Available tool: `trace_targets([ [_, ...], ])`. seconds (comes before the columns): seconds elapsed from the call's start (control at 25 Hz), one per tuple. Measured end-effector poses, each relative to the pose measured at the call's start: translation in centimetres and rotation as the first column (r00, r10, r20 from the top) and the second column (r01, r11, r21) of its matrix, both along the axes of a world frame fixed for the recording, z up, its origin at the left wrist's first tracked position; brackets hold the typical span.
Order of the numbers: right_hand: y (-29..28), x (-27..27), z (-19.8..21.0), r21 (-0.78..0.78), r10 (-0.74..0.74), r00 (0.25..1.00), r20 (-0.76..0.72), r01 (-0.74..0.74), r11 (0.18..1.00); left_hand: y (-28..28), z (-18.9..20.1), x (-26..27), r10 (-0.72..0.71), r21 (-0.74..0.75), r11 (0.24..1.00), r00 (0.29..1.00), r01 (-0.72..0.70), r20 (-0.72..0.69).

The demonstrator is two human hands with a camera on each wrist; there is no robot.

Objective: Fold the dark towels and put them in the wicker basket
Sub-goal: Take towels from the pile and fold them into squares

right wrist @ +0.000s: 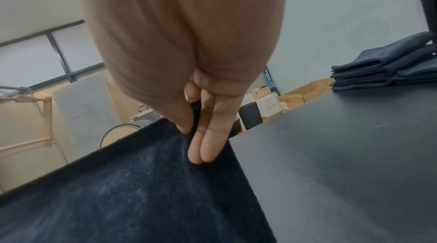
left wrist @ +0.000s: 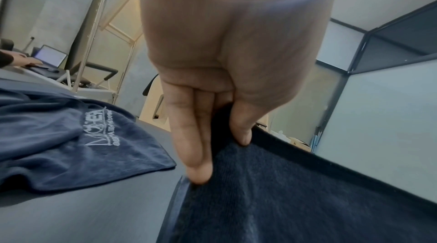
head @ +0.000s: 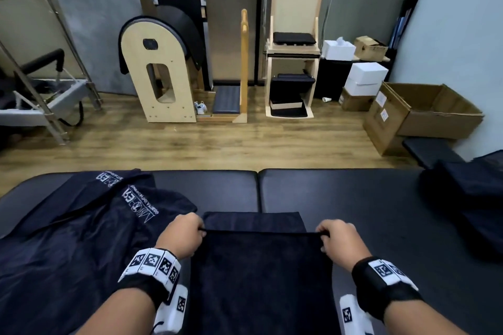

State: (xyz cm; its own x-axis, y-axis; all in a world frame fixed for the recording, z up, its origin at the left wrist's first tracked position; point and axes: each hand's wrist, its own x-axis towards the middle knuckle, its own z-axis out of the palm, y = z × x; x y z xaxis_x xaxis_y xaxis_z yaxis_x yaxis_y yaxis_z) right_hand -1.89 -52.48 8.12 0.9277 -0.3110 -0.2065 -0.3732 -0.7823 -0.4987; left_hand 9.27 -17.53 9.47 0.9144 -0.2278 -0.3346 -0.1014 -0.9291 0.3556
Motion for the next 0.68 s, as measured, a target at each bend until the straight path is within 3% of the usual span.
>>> trace_targets([
  [0.32, -0.6, 8.8, -1.8, -0.146, 0.017, 0.991, -0.132, -0.036, 0.989, -1.0, -5.2, 10.3, -0.050, 0.067, 0.996, 0.997, 0.053, -0.058],
  [0.68, -2.6, 15.5, -8.7, -0.064, 0.188, 0.951, -0.245, -0.209, 0.976, -2.4, -10.9, 14.1, -0.094, 0.096, 0.990, 0.985, 0.108, -0.142],
])
